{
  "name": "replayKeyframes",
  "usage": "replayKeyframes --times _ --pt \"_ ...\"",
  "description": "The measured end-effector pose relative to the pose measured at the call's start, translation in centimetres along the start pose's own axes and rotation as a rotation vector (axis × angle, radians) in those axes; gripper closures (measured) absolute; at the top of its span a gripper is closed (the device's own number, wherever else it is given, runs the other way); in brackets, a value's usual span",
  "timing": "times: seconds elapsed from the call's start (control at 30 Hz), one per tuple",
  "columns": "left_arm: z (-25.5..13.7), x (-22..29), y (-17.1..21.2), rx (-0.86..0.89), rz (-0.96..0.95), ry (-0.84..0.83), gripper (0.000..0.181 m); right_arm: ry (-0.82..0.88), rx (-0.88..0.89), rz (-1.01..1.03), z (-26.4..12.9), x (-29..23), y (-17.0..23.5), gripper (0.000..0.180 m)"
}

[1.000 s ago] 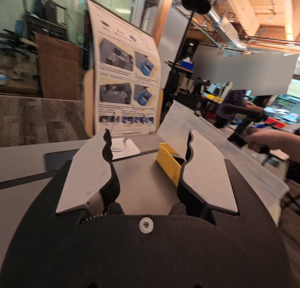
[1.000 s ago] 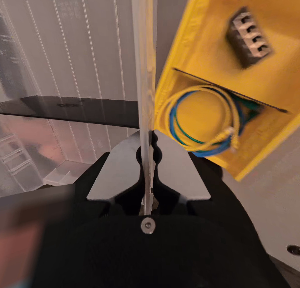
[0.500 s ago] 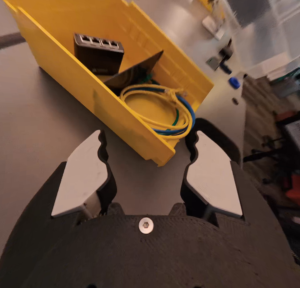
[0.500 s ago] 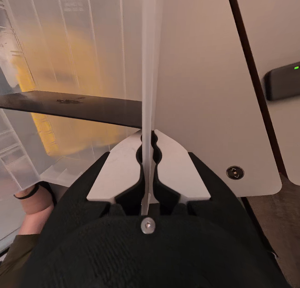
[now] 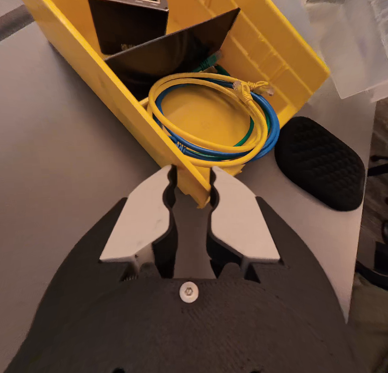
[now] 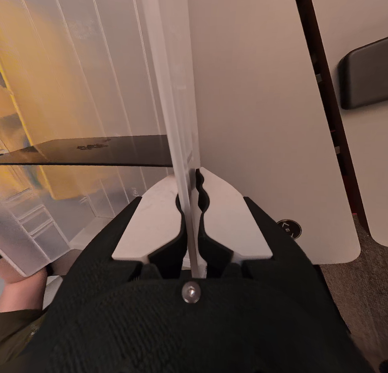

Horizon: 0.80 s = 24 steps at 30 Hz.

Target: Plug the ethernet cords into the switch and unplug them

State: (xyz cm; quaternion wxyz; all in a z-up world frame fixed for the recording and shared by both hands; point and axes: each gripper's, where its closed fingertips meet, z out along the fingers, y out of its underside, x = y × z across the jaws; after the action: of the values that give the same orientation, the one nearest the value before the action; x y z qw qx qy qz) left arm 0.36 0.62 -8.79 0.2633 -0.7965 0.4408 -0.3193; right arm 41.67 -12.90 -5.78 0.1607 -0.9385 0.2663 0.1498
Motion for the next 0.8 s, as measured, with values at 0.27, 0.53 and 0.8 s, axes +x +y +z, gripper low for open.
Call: replayKeyframes --times 0.27,0.53,0.8 --pt "-5.8 -8.8 2.0 -0.212 0.125 -0.277 0.176 -0.003 -0.028 -0.021 2.3 -0.5 0.7 0.175" --pt "-16.5 -11.6 9.1 -0.464 -0.191 -0.126 0.174 0.025 -0.092 -0.107 5.0 -2.4 1.3 0.174" --pt "-14.9 -14.3 3.2 -0.234 0.029 -0.373 0.129 0.055 -0.138 -0.152 6.8 -3.6 1.5 0.175"
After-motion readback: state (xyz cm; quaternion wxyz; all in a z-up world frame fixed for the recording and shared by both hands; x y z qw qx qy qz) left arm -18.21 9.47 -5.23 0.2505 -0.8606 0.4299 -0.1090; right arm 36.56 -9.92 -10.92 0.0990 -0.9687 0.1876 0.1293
